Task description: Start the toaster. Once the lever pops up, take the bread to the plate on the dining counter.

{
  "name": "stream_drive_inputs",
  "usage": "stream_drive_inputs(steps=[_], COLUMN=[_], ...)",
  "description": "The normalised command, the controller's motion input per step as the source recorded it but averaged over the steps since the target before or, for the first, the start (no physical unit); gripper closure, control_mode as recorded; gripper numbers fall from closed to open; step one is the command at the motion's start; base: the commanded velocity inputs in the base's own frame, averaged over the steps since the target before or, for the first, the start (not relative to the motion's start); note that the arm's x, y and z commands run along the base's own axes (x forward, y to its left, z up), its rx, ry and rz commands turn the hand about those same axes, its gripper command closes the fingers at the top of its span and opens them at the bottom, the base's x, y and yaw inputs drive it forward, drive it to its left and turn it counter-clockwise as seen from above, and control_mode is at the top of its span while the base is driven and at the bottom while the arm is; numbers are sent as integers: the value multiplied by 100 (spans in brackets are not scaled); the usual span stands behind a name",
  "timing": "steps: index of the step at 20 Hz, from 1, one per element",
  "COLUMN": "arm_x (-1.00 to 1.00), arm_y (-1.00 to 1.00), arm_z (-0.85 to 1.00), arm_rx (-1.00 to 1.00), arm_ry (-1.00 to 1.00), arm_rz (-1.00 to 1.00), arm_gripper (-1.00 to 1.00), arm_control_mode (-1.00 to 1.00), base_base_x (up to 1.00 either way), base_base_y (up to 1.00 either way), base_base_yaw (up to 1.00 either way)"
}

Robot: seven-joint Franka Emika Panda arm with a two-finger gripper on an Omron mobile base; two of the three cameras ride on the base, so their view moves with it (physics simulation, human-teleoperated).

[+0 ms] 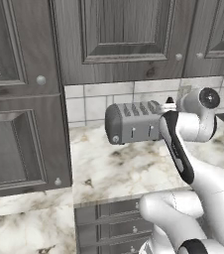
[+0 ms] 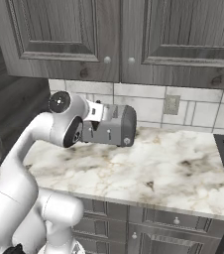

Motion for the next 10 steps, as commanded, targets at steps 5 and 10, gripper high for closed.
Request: stream_drive_inputs(steps=[5,10], arm_x=[-93,-90], arm_y=[26,24], arm_z=[1,0], arm_rx=[0,0], arm_ry=[22,20], arm_rz=[0,0], arm_gripper=[100,100], arm_control_mode=[-100,-100], base_base_x=[0,0], base_base_y=[0,0], base_base_yaw=[0,0])
